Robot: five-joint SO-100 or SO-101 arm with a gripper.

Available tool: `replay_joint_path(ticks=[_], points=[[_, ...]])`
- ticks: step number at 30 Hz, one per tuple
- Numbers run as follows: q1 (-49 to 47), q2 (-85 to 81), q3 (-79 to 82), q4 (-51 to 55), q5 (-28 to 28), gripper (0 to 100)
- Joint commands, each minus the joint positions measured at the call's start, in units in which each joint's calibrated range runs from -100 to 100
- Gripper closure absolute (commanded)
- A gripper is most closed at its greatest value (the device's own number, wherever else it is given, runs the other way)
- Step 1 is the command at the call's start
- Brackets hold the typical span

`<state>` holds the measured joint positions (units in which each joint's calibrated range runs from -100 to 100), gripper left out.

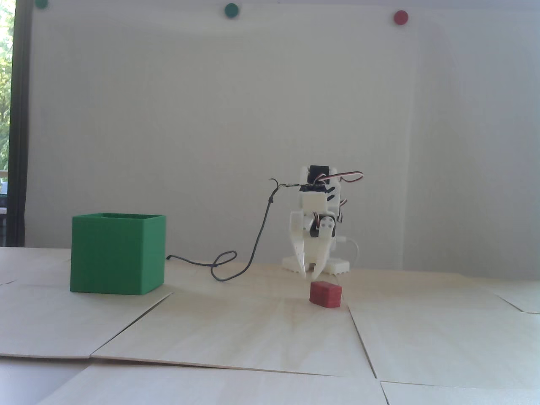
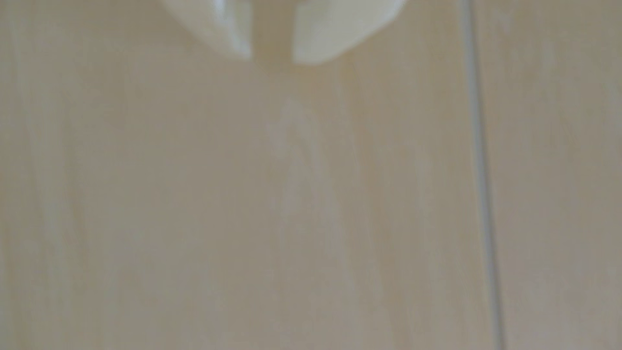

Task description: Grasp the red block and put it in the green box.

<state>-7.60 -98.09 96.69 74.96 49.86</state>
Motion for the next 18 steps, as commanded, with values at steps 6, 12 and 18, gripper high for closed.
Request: replay_joint_path(ticks=[6,12,18], points=[[-0.4,-0.25,0.74,2.11,-0.25,97],[-0.4,-0.8,0.74,2.11,-0.25,97],[-1.85,-0.8,0.65,-2.11,-0.3,98]])
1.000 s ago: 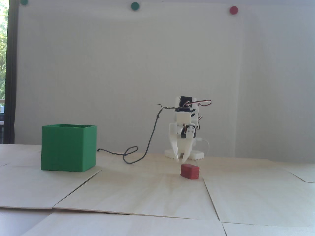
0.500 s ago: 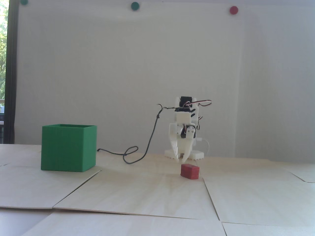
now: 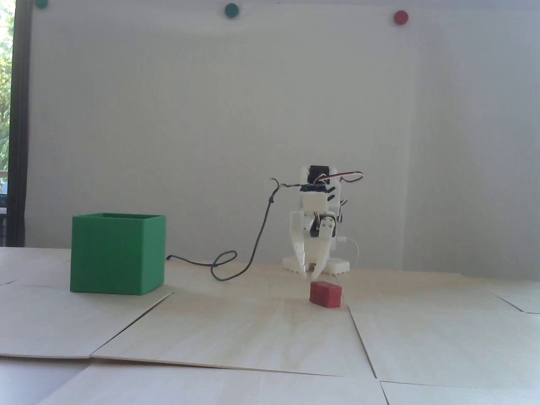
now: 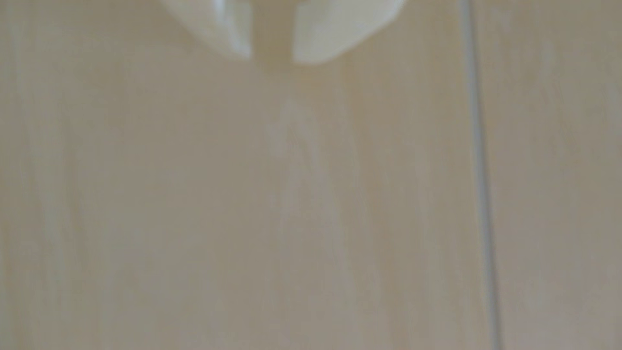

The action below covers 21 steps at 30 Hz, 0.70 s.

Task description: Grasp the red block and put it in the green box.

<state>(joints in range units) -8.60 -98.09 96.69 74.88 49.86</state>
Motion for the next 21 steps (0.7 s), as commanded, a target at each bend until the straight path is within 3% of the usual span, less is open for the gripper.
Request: replay_joint_path(ticks=[1,6,14,21], points=[[-1.17,-0.88,0.3,-3.12,-0.3,98],[-7.53,-0.17,-7.42,-3.21,-0.67,98],[-25.46,3.06,-32.98,3.71,-9.88,98],[-28.11,26.99,-47.62,-3.12,-11.49,97]])
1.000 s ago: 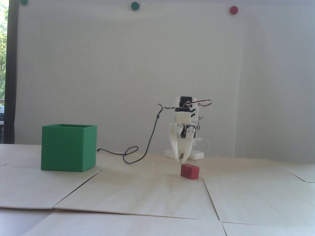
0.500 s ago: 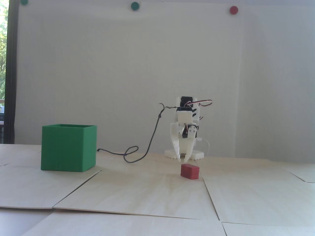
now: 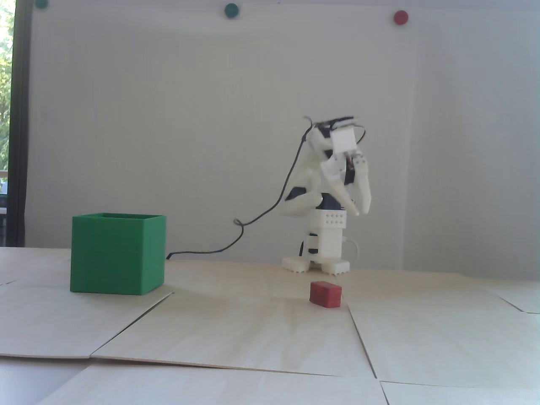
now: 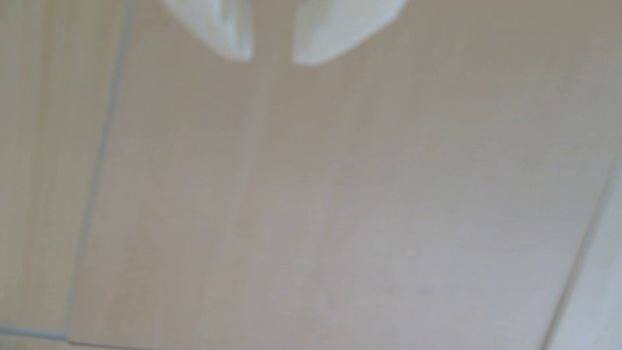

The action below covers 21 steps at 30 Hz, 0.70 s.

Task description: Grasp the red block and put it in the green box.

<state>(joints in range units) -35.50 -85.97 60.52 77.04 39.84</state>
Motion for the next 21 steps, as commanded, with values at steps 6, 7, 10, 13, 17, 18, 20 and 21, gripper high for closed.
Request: replay_joint_path(ticks=[6,7,10,13,17,18,20,21], points=[[-1.05,41.08,-26.0,-8.74,-5.17,97],[-0.25,46.53,-29.46,-8.74,-5.8,97],[1.92,56.24,-36.38,-8.74,-6.89,97],[4.18,65.95,-44.55,-8.74,-7.98,97],[8.28,76.53,-53.86,-8.74,-9.13,97],[9.32,79.06,-55.91,-8.74,-9.18,97],[11.41,84.35,-60.52,-8.74,-9.18,97],[12.38,86.48,-62.38,-8.74,-9.18,97]])
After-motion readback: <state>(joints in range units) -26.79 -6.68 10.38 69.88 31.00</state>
